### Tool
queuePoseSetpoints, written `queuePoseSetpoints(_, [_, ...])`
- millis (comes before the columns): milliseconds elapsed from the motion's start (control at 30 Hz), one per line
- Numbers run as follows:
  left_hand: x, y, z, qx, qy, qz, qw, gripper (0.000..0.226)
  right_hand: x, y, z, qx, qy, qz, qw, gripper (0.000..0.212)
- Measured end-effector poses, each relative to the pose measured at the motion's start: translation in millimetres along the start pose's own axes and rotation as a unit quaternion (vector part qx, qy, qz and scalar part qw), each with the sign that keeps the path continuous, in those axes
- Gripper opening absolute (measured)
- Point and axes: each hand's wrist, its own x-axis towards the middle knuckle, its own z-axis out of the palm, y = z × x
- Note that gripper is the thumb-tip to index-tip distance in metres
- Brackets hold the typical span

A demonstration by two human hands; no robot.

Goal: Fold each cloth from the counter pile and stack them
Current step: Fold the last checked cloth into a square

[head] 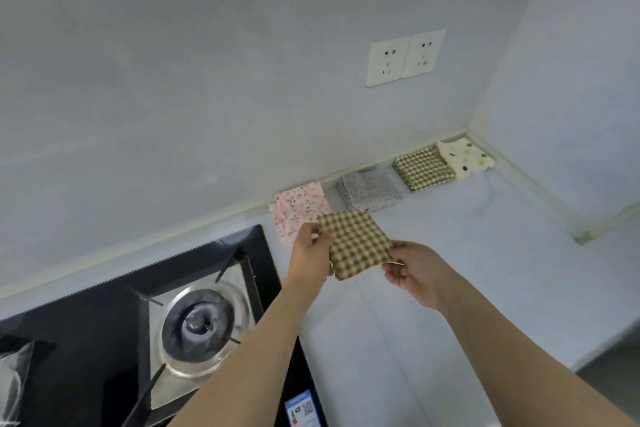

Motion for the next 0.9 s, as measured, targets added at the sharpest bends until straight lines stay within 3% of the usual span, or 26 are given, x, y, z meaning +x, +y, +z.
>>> queuePoseSetpoints(267, [102.9, 37.0, 141.9, 0.063, -0.004, -0.023, 0.998, 0.008, 102.5, -86.0, -99.9, -0.033, 0.102, -0.052, 0.993, 0.025])
queuePoseSetpoints(433, [179.6, 64.7, 203.7, 0.126, -0.003, -0.020, 0.992, 0.015, 160.5, -127.2, -140.1, -0.040, 0.121, -0.089, 0.988, 0.025])
queuePoseSetpoints(633, [248.2, 76.1, 245.4, 0.192, 0.034, -0.014, 0.981, 0.023, 225.7, -155.1, -158.4, -0.100, 0.132, -0.124, 0.978, 0.026])
queuePoseSetpoints(767, [273.4, 71.5, 260.3, 0.229, 0.045, -0.012, 0.972, 0.023, 249.7, -159.5, -165.5, -0.125, 0.151, -0.144, 0.970, 0.014])
queuePoseSetpoints(900, [284.7, 66.6, 268.1, 0.292, 0.039, -0.033, 0.955, 0.014, 259.3, -157.6, -170.6, -0.193, 0.162, -0.155, 0.955, 0.017])
